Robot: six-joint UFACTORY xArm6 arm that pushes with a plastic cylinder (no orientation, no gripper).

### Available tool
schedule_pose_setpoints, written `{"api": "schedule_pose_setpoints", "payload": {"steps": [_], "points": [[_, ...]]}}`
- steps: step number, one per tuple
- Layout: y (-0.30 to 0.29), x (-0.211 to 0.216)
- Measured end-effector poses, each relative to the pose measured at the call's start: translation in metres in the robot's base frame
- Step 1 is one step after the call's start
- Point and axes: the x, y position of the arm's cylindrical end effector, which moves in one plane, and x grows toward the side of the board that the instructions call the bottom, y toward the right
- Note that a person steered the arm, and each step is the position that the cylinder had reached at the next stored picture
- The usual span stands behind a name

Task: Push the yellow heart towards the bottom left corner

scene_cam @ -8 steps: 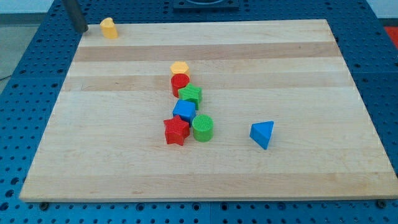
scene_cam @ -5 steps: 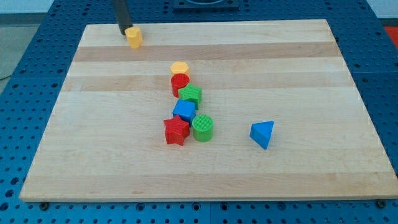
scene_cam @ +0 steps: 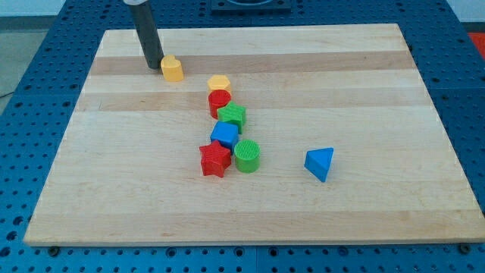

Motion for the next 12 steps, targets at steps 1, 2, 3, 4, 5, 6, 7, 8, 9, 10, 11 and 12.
{"api": "schedule_pose_setpoints", "payload": {"steps": [1, 2, 3, 4, 5, 6, 7, 8, 9, 10, 11, 12], "points": [[0.007, -0.031], [0.043, -0.035], [0.038, -0.003], [-0.004, 0.045], [-0.016, 0.056], [-0.015, 0.019], [0.009, 0.005], [0.017, 0.049], [0.016, 0.114], [0.009, 0.129], [0.007, 0.113], [0.004, 0.152]]}}
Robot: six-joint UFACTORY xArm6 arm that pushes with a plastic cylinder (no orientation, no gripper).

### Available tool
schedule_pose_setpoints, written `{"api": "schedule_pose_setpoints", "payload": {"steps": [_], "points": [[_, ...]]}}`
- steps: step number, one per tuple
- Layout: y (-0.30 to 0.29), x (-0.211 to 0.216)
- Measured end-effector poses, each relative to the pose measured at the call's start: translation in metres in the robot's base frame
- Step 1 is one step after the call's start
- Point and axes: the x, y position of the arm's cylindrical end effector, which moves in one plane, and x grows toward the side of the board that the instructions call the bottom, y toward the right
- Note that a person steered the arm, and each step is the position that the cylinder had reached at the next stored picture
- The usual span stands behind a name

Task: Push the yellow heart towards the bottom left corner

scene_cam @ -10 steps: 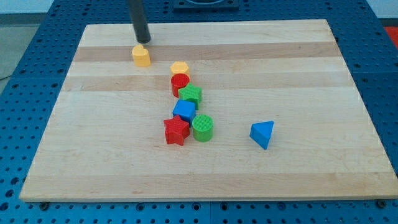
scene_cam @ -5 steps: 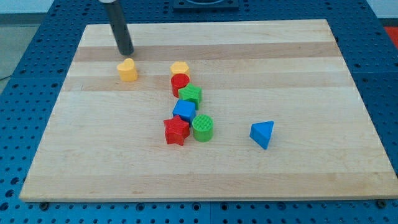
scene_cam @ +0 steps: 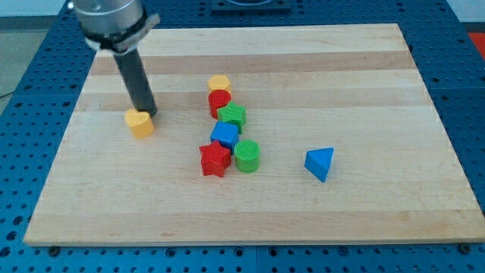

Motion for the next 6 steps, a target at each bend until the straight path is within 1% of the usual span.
{"api": "schedule_pose_setpoints", "payload": {"steps": [1, 2, 3, 4, 5, 6], "points": [[0.0, 0.063], [0.0, 0.061], [-0.009, 0.032], [-0.031, 0.044], [-0.031, 0.08], [-0.04, 0.067]]}}
